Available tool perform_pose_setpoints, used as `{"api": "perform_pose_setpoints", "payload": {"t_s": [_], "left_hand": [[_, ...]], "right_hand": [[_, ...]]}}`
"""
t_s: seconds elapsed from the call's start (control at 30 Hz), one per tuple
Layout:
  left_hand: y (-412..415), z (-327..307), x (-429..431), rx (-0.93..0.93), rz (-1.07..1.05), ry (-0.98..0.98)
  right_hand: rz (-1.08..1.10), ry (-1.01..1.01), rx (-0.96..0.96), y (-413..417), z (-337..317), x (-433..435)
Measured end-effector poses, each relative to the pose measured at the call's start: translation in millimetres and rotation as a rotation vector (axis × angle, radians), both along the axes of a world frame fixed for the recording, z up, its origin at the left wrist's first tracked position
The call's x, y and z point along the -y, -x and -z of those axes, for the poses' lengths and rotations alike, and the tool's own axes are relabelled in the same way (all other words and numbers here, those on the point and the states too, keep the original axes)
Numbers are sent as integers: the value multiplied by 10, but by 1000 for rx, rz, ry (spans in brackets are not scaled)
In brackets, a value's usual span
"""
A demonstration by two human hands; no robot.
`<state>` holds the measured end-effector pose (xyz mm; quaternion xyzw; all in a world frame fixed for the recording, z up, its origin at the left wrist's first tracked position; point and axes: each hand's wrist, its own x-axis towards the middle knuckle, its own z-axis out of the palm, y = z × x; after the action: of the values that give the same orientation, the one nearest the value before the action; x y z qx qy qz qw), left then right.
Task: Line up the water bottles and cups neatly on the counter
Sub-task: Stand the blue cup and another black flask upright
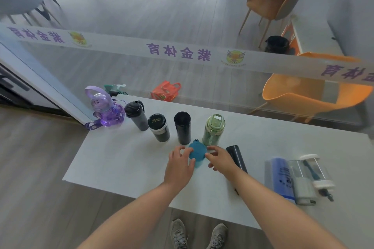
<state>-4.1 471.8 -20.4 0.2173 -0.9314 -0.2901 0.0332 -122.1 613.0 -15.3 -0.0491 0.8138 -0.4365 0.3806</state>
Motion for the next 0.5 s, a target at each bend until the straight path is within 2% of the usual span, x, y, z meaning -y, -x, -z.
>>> {"api": "perform_pose_setpoints", "payload": {"t_s": [0.13,0.23,0.3,0.4,0.5], "left_hand": [[-27,-44,-182,-216,268,155],[24,11,-464,-226,468,52],[75,126,-668,-148,518,-52],[173,359,-961,72,491,-113],[231,630,-1214,307,408,-195]], "right_hand": [[6,-66,-51,44,-11,-265],[58,-140,-92,70,14,-642],[113,-189,-122,42,80,-956],[183,-250,-106,-37,208,-1393],[82,-323,-44,-82,389,-1657]]}}
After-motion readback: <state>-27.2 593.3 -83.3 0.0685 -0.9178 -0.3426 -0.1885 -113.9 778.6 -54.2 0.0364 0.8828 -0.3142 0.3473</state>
